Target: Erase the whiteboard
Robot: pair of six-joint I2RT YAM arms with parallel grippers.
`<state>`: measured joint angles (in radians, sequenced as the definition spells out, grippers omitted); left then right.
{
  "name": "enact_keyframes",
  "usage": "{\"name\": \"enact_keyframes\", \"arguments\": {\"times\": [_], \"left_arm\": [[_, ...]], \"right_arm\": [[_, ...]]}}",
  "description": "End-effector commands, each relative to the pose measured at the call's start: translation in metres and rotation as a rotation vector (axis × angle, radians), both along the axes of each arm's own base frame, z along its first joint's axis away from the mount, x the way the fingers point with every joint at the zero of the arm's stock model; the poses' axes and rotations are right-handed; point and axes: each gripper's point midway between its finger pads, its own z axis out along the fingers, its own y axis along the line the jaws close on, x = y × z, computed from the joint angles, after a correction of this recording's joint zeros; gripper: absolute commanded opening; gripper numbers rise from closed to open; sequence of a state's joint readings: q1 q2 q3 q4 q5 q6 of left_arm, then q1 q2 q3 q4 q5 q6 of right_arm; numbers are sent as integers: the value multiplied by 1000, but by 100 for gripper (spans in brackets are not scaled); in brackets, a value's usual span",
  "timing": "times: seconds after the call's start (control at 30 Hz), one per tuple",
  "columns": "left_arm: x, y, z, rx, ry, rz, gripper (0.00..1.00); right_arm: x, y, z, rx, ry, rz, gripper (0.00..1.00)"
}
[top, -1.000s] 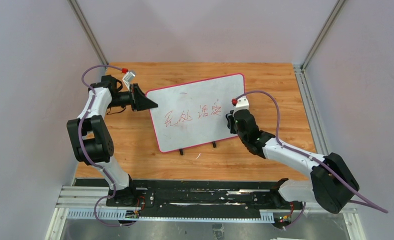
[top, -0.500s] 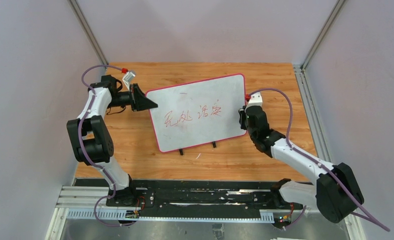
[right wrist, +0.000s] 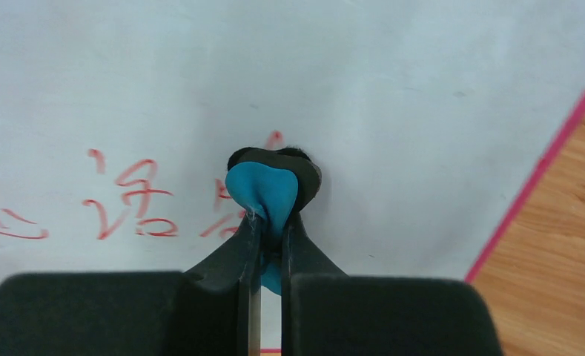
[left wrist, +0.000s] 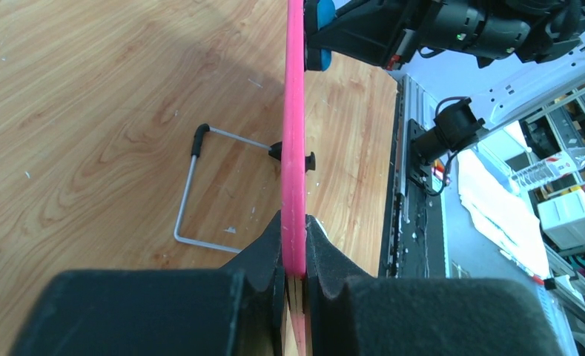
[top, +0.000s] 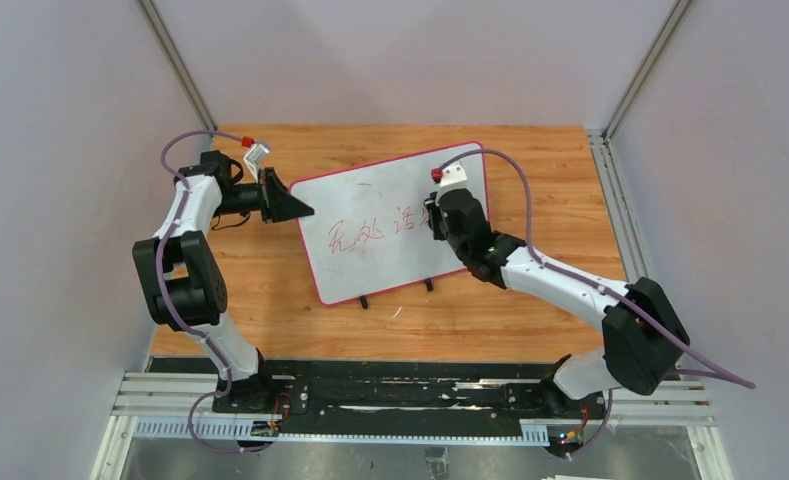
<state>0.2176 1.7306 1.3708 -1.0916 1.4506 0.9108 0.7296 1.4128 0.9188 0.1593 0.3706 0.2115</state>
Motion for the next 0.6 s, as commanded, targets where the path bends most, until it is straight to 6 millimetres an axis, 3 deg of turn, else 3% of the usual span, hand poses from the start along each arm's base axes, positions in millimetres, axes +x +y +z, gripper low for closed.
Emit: {"name": "enact_keyframes", "arguments": {"times": [0.0, 0.1, 0.23, 0.37, 0.57], "left_arm": [[10, 6, -7, 125, -166, -4, 0], [8, 5, -8, 127, -168, -8, 0], [7, 4, -8, 131, -171, -11, 0], [4, 3, -8, 134, -174, -13, 0], [1, 0, -6, 138, -181, -19, 0]], "right_arm": [[-3, 54, 19, 33, -45, 117, 1], [-9, 78, 24, 35, -61, 165, 1], [-7, 88, 23, 7, -76, 171, 1], [-1, 70, 24, -46, -108, 117, 1], [11, 8, 32, -77, -136, -21, 1]]}}
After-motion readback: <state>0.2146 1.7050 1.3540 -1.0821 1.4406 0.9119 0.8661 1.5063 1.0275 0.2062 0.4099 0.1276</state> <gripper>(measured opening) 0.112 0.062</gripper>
